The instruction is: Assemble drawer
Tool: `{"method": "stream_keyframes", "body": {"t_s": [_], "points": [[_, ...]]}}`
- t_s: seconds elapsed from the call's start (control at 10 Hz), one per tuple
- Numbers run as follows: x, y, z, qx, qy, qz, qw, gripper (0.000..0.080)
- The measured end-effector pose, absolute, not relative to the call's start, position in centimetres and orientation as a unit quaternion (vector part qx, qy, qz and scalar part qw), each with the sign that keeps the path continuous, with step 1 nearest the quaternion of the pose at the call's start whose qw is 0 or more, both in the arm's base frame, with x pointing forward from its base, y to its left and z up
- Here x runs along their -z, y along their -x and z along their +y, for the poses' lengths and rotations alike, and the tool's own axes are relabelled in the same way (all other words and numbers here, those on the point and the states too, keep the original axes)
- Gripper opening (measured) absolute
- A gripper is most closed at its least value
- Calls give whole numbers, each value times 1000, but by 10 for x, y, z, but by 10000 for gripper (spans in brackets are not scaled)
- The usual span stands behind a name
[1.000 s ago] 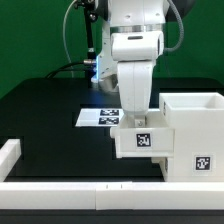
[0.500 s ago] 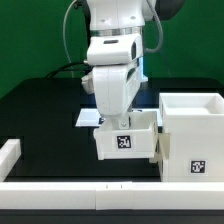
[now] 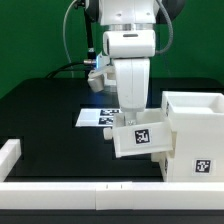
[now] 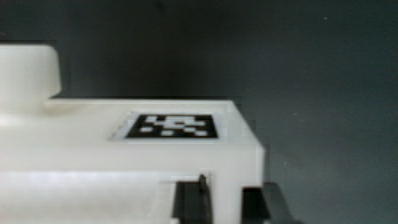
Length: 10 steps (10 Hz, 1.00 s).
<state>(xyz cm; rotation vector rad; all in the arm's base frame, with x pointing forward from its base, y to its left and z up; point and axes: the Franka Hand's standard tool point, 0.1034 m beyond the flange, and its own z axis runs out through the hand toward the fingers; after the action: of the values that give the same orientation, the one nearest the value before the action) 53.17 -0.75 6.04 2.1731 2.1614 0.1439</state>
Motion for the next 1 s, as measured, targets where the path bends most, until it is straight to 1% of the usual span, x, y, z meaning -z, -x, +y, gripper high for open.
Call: {"method": "stream_keyframes", "body": {"t_s": [0.2, 0.4, 0.8, 0.9, 1.0], "points": [[-57, -531, -9, -44, -713, 699, 34, 39], [-55, -539, -8, -45, -721, 691, 33, 39], [-61, -551, 4, -53, -750, 659, 37, 39], [-61, -550, 1, -53, -753, 655, 35, 39], [-59, -544, -11, -55, -758, 650, 32, 39]]}}
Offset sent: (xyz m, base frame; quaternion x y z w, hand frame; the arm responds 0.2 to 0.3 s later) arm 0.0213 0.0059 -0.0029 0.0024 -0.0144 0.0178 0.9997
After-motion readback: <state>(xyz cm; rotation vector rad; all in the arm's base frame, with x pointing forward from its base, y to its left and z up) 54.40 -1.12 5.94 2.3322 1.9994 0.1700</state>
